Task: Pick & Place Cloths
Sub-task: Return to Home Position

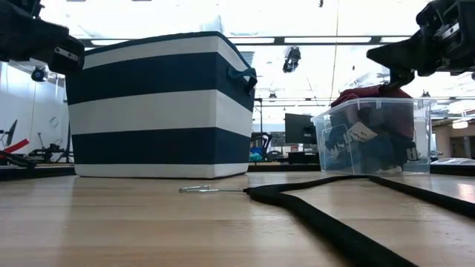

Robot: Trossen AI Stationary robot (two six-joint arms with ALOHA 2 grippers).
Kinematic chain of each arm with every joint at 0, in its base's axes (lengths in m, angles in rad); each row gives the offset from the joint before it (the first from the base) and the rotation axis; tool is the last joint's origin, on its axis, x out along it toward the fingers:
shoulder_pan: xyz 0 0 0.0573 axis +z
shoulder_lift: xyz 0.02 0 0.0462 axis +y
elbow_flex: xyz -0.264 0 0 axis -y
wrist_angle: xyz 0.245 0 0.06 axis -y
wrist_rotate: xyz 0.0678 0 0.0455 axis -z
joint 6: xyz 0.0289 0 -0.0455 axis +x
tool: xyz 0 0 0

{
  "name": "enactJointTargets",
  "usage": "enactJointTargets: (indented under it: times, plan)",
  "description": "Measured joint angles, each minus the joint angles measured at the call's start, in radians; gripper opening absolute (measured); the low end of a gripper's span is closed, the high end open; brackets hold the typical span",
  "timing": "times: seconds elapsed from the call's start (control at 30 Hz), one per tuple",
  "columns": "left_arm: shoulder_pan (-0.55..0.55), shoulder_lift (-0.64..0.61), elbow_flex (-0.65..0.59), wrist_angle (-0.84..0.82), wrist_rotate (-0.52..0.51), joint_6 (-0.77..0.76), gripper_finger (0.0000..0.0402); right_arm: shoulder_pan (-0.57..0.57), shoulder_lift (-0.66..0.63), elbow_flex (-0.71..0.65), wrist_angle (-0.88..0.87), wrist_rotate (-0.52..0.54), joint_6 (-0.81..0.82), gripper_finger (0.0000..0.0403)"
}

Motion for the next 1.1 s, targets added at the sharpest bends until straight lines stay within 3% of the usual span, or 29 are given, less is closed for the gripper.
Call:
enactJointTargets:
  times: [0.27,0.4,0.53,0.77,0.93,1.1]
  plan:
    - [0.000,0.000,0.000,-0.034,0.004,-0.002,0.0011,0.000,-0.168,0.000,-0.239,0.001,0.041,0.0009]
    - [0.000,0.000,0.005,-0.023,0.003,0.007,0.0012,0.000,-0.212,0.002,-0.247,-0.027,0.030,0.0009]
    - [0.000,0.000,-0.016,0.087,0.003,0.020,0.0007,0.000,-0.196,0.002,-0.248,-0.026,0.028,0.0009]
    - [-0.001,0.000,-0.086,0.140,-0.005,0.032,0.0011,0.000,-0.146,0.003,-0.248,-0.025,0.055,0.0009]
    - [0.015,0.000,-0.156,0.278,-0.063,0.082,0.0011,0.000,-0.127,0.003,-0.247,-0.024,0.053,0.0009]
    - [0.065,0.000,-0.162,0.283,-0.050,0.097,0.0004,0.000,-0.123,0.003,-0.246,-0.024,0.052,0.0009]
